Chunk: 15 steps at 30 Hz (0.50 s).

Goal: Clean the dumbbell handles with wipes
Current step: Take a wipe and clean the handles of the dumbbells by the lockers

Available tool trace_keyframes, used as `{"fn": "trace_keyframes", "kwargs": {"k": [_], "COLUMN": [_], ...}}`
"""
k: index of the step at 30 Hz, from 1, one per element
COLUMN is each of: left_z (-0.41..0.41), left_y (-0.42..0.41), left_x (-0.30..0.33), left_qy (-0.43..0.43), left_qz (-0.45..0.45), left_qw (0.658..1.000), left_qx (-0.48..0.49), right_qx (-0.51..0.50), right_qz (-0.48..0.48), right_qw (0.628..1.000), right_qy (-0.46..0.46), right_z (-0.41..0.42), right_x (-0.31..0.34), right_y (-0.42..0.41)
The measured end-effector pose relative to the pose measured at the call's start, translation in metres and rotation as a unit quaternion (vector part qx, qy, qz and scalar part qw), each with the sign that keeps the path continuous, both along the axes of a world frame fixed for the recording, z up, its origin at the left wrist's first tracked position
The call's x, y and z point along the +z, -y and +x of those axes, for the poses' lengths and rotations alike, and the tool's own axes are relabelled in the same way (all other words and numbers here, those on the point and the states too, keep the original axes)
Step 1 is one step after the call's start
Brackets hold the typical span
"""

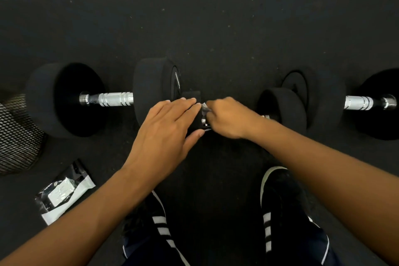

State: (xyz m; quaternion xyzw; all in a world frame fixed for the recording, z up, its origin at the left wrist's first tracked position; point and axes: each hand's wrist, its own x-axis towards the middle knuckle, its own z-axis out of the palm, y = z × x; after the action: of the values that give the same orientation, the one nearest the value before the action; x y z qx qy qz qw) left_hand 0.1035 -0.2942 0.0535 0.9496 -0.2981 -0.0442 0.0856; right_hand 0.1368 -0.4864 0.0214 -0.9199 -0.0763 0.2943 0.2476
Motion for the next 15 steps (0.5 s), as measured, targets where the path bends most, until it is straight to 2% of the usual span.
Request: {"fn": "trace_keyframes", "kwargs": {"k": [5, 9, 12, 15], "left_z": [0.0, 0.001, 0.0, -0.001], "left_y": [-0.002, -0.001, -0.001, -0.001], "left_x": [-0.002, -0.003, -0.005, -0.007], "left_qy": [-0.001, -0.006, -0.006, -0.006], "left_qz": [-0.003, 0.009, 0.007, 0.004], "left_qw": [1.0, 1.0, 1.0, 1.0], "left_qx": [0.002, 0.001, 0.004, 0.006], "right_qx": [0.076, 0.03, 0.019, 0.029], "right_qz": [-0.063, -0.114, -0.107, -0.102], "right_qw": [0.992, 0.985, 0.974, 0.972], "right_qy": [0.084, 0.123, 0.199, 0.21], "right_z": [-0.019, -0.029, -0.051, -0.058], "right_x": [-0.01, -0.016, -0.025, -0.03], "right_y": [0.014, 0.014, 0.002, 0.006]}}
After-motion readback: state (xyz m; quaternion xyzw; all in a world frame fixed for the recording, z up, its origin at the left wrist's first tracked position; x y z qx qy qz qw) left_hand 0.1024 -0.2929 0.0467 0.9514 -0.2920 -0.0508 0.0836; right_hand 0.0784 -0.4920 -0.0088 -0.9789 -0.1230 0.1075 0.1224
